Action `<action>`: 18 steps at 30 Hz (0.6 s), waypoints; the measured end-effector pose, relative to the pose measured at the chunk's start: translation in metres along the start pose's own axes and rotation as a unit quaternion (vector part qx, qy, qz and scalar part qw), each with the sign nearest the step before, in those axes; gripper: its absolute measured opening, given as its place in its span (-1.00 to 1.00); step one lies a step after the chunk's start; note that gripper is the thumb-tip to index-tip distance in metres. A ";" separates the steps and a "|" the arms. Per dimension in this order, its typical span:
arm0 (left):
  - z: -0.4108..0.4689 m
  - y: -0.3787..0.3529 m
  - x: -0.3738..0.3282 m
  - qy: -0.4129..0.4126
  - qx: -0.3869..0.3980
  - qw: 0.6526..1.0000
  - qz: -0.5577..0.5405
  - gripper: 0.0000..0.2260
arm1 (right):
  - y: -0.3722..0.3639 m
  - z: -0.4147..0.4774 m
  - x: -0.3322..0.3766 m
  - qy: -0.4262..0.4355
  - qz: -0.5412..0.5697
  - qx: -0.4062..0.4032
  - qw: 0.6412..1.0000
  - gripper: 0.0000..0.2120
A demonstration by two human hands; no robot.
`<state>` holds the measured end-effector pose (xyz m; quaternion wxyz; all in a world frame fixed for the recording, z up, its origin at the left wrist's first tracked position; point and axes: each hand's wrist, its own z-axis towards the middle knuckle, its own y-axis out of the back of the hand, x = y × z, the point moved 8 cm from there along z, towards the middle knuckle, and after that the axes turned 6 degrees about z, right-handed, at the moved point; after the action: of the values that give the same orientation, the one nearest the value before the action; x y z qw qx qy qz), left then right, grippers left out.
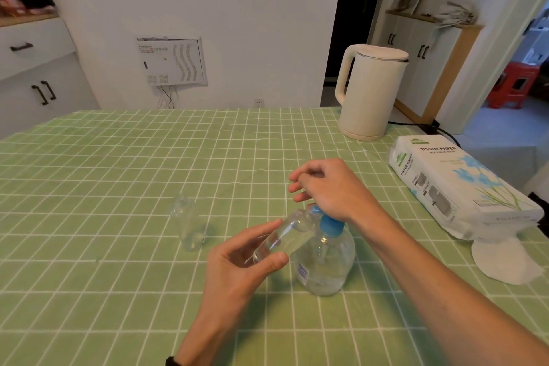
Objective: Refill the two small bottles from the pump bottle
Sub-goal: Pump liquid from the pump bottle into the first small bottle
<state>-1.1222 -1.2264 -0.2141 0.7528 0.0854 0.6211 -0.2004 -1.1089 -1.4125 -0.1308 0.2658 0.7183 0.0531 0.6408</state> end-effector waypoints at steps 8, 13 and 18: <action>0.003 0.011 0.002 0.013 -0.010 1.000 0.009 -0.54 | -0.004 -0.001 -0.007 -0.012 -0.007 -0.002 1.000 -0.79; 0.002 0.009 -0.003 0.016 -0.003 1.000 0.007 -0.55 | -0.002 -0.001 -0.003 -0.003 -0.004 0.001 1.000 -0.82; 0.003 0.008 -0.005 0.016 -0.006 1.000 0.002 -0.57 | 0.000 0.000 0.000 0.003 -0.001 -0.005 1.000 -0.81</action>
<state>-1.1170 -1.2196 -0.2092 0.7437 0.0847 0.6342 -0.1938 -1.1093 -1.4124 -0.1310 0.2695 0.7151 0.0514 0.6429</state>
